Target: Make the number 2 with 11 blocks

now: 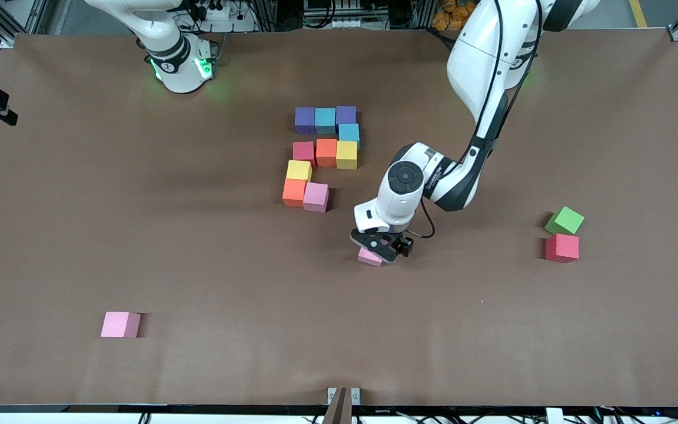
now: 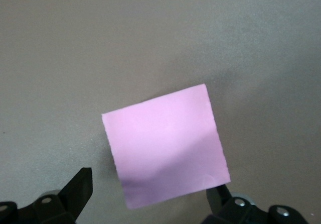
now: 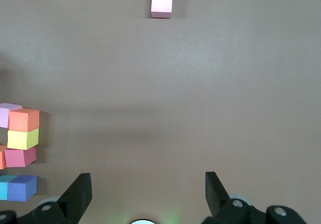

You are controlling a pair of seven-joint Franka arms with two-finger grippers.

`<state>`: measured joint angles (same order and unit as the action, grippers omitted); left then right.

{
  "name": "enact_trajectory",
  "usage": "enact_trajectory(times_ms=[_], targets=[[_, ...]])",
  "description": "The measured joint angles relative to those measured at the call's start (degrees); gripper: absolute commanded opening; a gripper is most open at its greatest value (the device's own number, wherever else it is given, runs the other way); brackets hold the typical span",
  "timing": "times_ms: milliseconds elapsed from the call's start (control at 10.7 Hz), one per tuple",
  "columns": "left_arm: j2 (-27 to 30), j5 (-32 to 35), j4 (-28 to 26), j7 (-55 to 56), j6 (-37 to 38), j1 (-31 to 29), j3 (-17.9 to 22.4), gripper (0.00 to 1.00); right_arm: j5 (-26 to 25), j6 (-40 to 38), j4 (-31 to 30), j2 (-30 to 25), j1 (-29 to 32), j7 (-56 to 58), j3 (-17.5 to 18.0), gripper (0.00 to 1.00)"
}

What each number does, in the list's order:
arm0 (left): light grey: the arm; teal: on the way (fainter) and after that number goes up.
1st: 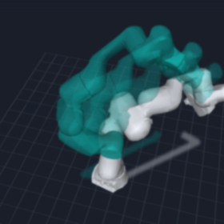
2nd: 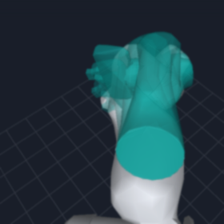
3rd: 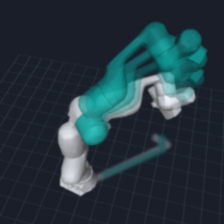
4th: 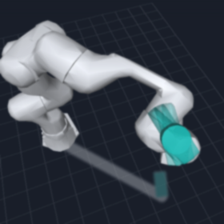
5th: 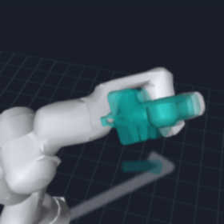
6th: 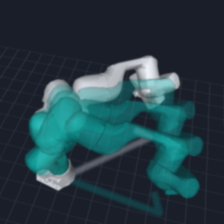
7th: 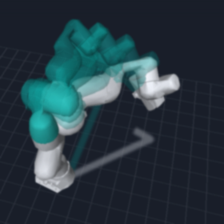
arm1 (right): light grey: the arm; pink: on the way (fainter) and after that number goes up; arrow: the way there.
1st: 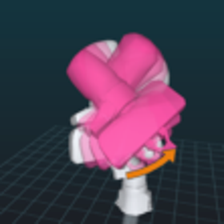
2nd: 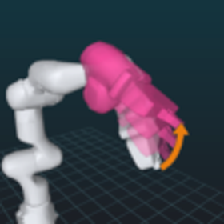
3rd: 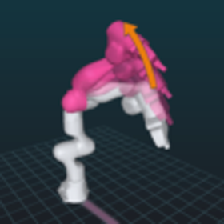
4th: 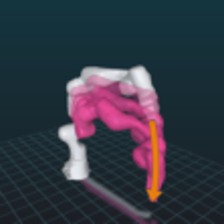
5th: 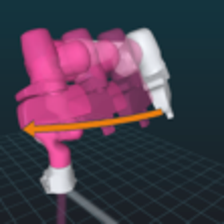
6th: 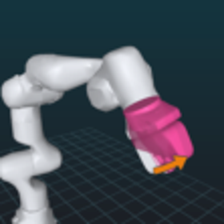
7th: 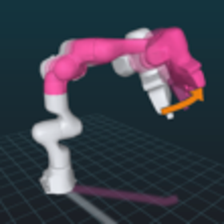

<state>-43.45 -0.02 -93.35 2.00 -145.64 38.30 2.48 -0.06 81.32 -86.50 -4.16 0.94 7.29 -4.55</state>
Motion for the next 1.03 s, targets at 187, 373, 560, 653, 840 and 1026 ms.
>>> enact_trajectory(times_ms=[187,373,560,653,840,1026], targets=[[-0.02,0.00,0.99,0.01,-0.17,-0.06,-0.03,1.00,0.00,0.00,0.00,0.15,0.00,0.00,0.00,1.00],[-0.01,-0.06,1.80,0.38,-0.17,-0.04,-0.28,1.00,0.00,0.00,0.04,0.15,0.00,0.00,0.00,1.00],[-0.03,-0.11,1.86,0.91,-0.17,0.06,-0.62,1.00,0.00,0.00,0.08,0.15,0.00,0.00,-0.07,1.00],[-0.09,-0.11,1.86,0.99,-0.17,0.08,-0.66,1.00,0.01,0.03,0.12,0.15,0.00,0.00,-0.14,1.00],[-0.18,-0.14,1.87,1.01,-0.27,0.06,-0.65,1.00,0.04,0.04,0.21,0.16,0.00,0.00,-0.17,1.00],[-0.21,-0.14,2.26,1.01,-1.09,0.02,-0.64,1.00,0.07,0.05,0.27,0.21,0.00,0.00,-0.17,1.00]])
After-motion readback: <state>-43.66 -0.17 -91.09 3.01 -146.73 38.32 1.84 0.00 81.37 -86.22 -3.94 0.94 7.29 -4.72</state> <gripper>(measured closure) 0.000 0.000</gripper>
